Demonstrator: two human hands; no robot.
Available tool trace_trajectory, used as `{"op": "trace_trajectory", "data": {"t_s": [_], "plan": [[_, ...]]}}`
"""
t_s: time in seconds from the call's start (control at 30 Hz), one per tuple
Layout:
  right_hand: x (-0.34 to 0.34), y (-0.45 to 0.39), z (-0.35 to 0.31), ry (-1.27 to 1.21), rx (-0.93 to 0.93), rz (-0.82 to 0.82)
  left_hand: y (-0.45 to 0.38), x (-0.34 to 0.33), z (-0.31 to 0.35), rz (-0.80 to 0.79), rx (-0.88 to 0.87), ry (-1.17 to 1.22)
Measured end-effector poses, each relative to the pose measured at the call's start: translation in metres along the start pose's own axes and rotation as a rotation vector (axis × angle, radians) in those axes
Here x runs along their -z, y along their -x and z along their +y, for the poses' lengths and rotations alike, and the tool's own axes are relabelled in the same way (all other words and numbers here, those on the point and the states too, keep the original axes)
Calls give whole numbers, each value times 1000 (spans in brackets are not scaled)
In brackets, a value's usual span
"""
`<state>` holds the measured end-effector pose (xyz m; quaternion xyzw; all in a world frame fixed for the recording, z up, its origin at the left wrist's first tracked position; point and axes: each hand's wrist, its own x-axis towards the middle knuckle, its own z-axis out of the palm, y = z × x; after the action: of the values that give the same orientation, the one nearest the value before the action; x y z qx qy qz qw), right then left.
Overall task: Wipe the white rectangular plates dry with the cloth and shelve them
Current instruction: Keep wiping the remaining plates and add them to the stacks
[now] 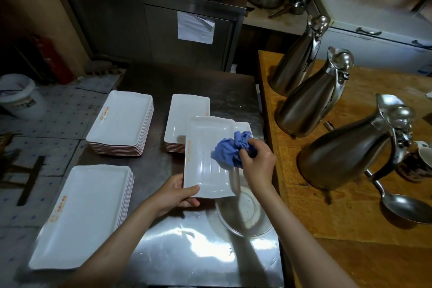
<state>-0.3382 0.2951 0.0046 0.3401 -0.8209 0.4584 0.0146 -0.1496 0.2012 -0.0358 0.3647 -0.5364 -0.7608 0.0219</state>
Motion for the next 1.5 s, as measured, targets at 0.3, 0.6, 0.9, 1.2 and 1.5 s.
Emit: {"op": "trace_trajectory", "data": {"t_s": [0.3,0.6,0.9,1.2,1.5], "plan": [[-12,-6,-8,-46,-147,27,-17,38,21,17,48,10],[-18,-7,-7,-49,-225,16,-38,61,35,0,99,76],[-23,-8,-9,-45,-252,11,-53,75,35,15,133,107],[-27,-6,-8,-68,-266,-9,-59,75,39,70,122,76],[-29,-5,-10,-94,-269,-12,-69,67,27,326,-7,51]]}}
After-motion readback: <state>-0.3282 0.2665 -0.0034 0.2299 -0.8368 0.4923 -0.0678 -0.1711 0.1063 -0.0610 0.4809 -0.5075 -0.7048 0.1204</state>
